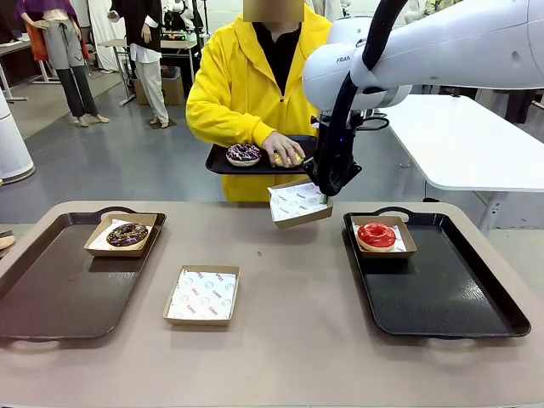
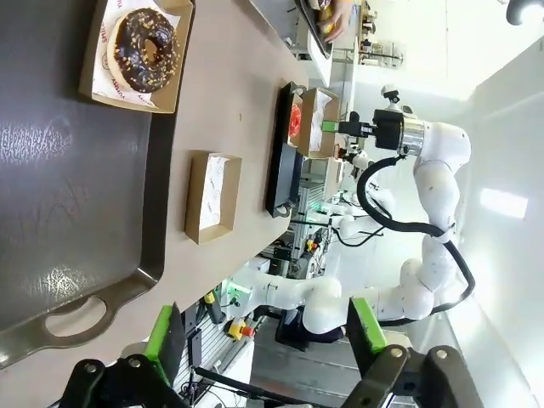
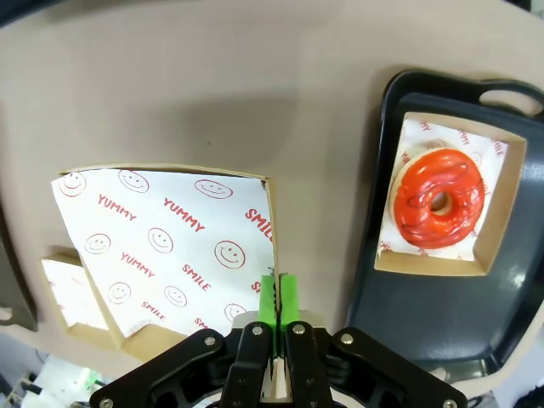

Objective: Individually package the donuts and arrange them on the tray.
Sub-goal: Place the picked Paper togo box on the Handle tray while simultaneously picking up another Paper togo box from the table with the other hand.

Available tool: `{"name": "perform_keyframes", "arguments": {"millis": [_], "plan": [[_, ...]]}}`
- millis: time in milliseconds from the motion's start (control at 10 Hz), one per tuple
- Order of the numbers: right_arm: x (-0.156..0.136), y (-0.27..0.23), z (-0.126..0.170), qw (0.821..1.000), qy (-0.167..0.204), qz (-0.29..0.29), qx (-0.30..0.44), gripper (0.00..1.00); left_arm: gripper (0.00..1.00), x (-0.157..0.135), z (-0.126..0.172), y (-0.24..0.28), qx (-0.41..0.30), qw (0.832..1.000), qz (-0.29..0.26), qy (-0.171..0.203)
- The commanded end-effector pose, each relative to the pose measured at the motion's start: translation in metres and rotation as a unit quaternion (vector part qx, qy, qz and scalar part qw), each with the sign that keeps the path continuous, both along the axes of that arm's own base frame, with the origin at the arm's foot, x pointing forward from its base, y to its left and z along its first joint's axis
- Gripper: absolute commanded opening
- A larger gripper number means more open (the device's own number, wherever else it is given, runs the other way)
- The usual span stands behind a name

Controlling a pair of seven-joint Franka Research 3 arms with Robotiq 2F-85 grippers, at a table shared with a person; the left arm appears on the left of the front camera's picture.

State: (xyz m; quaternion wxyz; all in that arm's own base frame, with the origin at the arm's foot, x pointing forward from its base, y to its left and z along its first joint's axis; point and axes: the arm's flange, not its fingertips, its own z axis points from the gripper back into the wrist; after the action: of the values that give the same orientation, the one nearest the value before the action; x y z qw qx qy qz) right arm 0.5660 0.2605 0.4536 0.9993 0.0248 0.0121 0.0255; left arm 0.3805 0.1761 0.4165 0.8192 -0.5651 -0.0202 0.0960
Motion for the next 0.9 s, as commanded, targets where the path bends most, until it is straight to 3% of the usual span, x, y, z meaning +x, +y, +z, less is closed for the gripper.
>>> {"name": "perform_keyframes", "arguments": {"millis": [0,800], "plan": [[-0.0024,-0.0023,0.0064,1.0,-0.003,-0.003,0.004,0.0,1.0,-0.0012,-0.0049,0.0048,-0.007,1.0,0.003,0.008],[-0.0024,-0.0023,0.0064,1.0,-0.003,-0.003,0.004,0.0,1.0,-0.0012,-0.0049,0.0048,-0.007,1.0,0.003,0.008]]}}
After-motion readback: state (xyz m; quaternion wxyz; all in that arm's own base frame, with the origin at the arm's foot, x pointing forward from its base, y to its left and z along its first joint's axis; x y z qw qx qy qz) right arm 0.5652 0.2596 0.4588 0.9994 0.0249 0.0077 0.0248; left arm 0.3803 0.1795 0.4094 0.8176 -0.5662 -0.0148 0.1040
